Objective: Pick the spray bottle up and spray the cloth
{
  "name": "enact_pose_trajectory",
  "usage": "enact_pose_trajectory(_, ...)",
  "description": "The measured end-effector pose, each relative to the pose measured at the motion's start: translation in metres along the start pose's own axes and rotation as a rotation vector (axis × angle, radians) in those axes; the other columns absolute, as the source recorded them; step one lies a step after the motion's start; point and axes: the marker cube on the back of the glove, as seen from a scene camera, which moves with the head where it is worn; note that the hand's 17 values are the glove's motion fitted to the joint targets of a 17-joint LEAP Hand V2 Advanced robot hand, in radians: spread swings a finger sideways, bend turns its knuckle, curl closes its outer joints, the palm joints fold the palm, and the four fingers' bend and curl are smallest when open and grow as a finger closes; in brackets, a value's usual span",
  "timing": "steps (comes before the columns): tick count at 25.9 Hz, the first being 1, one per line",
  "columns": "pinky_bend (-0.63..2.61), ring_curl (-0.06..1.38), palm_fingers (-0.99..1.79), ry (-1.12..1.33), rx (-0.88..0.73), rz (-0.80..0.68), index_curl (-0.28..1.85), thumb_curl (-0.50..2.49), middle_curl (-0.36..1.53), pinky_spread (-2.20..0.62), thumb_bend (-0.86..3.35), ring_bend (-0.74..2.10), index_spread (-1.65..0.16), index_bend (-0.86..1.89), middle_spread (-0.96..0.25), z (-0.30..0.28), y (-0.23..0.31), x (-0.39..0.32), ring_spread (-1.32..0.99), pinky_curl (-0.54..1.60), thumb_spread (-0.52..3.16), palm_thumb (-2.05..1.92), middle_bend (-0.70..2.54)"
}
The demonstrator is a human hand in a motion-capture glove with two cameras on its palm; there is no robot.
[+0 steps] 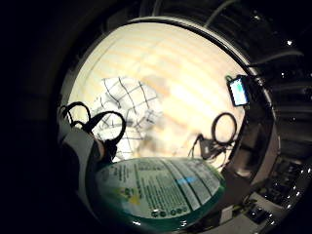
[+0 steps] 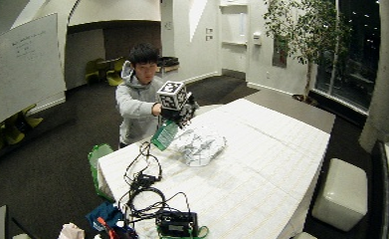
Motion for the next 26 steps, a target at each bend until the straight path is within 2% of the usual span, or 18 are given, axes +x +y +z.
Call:
enact_pose_trajectory(7,0.41,0.45,1.42,0.159,-0.143,0.026,0.48,0.63,0.49,-0.31,-0.03,0.7,-0.19,0.49,-0.14,0.068,0.001,-0.015,-0.17,0.37,0.19,0.97,0.68)
enact_pose_trajectory(10,0.41,0.45,1.42,0.181,-0.167,0.037,0.49,0.64,0.5,-0.31,-0.03,0.7,-0.19,0.5,-0.14,0.08,0.002,-0.017,-0.17,0.37,0.18,0.97,0.68)
enact_pose_trajectory(21,0.41,0.46,1.41,0.227,-0.121,0.026,0.5,0.68,0.51,-0.31,-0.03,0.7,-0.18,0.49,-0.13,0.03,0.013,-0.033,-0.17,0.38,0.15,0.96,0.68)
enact_pose_trajectory(26,0.41,0.47,1.41,0.269,-0.149,0.028,0.51,0.69,0.51,-0.31,-0.03,0.7,-0.19,0.5,-0.13,0.037,0.011,-0.031,-0.17,0.38,0.15,0.96,0.68)
